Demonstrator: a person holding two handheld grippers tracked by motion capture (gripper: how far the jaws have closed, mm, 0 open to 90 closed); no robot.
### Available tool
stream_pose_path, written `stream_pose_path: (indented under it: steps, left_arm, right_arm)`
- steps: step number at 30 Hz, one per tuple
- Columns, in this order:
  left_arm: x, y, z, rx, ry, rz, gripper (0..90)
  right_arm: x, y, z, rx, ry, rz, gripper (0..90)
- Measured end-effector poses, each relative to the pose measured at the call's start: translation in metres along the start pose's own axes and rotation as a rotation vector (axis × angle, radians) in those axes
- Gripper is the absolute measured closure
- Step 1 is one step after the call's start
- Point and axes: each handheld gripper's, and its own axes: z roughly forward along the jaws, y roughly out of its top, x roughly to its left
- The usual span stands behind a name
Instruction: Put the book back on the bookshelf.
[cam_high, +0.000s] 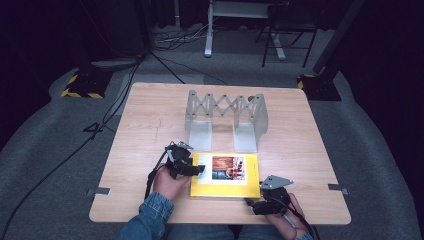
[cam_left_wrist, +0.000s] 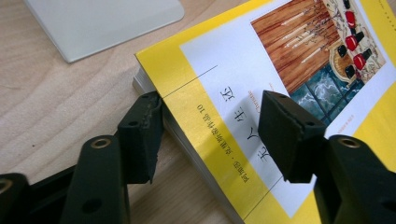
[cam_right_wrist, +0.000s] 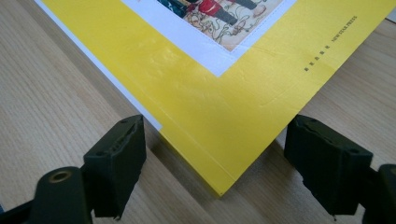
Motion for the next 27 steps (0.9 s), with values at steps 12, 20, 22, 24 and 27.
stream_pose_path:
  steps: [12,20,22,24,27]
  left_arm:
    - [-0.010,0.000,-0.026,-0.123,-0.096,0.044,82.0]
    - [-0.022,0.007,-0.042,-0.155,-0.146,0.093,88.1]
    - [-0.025,0.011,-0.047,-0.162,-0.155,0.100,88.2]
    - [-0.028,0.014,-0.051,-0.167,-0.162,0.106,88.1]
    - [-0.034,0.020,-0.057,-0.169,-0.173,0.114,88.2]
  right_arm:
    - [0.000,-0.001,0.000,-0.008,-0.001,0.001,20.8]
    - [0.000,-0.002,-0.003,-0.010,-0.013,0.020,26.3]
    - [0.000,-0.003,-0.007,-0.012,-0.026,0.014,30.5]
    - [0.000,-0.005,-0.013,-0.024,-0.060,0.005,31.4]
    - [0.000,-0.007,-0.024,-0.065,-0.098,0.014,28.6]
